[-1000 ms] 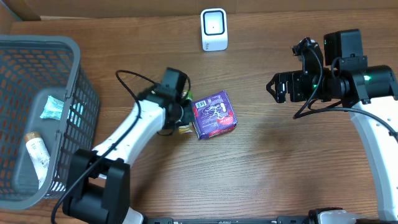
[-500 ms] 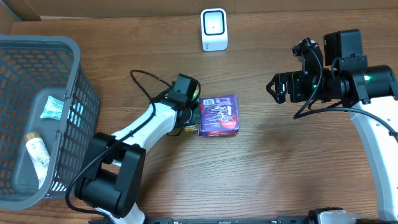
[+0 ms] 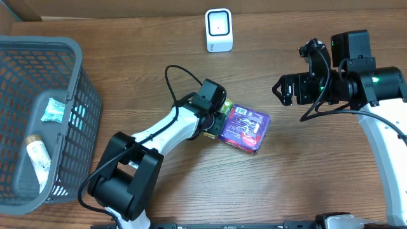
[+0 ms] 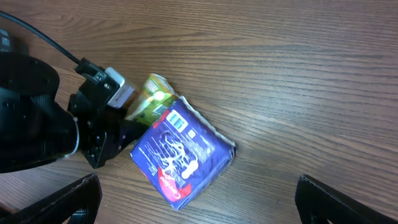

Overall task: Scan the item barcode
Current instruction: 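Place the green pouch on the table beside the purple bag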

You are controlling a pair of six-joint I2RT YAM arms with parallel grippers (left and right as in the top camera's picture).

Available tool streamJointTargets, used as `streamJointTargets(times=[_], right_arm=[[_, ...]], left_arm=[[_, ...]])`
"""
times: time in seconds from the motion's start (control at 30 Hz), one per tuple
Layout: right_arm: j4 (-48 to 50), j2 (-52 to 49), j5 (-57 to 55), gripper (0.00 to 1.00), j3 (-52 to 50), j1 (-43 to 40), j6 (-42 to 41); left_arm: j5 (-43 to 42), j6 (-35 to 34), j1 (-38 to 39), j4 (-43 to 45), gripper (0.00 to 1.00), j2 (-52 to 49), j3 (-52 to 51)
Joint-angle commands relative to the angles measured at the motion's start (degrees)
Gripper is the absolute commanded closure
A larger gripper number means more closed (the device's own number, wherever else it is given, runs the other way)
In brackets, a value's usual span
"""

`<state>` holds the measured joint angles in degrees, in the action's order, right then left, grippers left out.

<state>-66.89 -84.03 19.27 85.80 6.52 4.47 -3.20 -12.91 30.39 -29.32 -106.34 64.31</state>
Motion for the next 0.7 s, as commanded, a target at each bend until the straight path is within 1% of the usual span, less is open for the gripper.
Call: streamJointTargets(times=[0.0,0.03,0.1,0.2,0.33,0.43,0.57,0.67], right_arm=[[0.28,-0.02,0.31,0.0,0.02,0.37,0.04],[0.28,-0.02,0.31,0.0,0.02,0.37,0.04],[0.33,-0.02,0.31,0.0,0.02,0.37,0.04],[0.35,-0.02,0.31,0.0,0.02,0.37,0.04],[0.35,-0.02,0.28,0.0,0.02,0.37,0.04],[0.35,-0.02,0.31,0.0,0.02,0.37,0.04],[0.37,-0.02,0.28,0.0,0.02,0.37,0.04],[0.33,-0.02,0.31,0.0,0.02,0.37,0.04]], left_arm=[[-0.37,-0.63,-1.95,-3.76,0.37,-0.98,4.11],[-0.39,-1.46,-2.67,-5.84,0.33,-0.98,5.49],[-0.46,-3.32,-4.63,-11.98,0.27,-0.98,9.79],[-0.46,-4.02,-7.76,-22.01,0.26,-0.57,17.92],[-0.37,-3.69,-12.46,-36.81,0.25,0.9,32.76],[-0.22,-4.07,-16.87,-45.88,0.25,2.38,44.06],[0.92,-4.02,-22.53,-52.0,0.23,5.84,54.12],[4.81,-4.07,-27.56,-53.86,0.21,9.6,56.46]])
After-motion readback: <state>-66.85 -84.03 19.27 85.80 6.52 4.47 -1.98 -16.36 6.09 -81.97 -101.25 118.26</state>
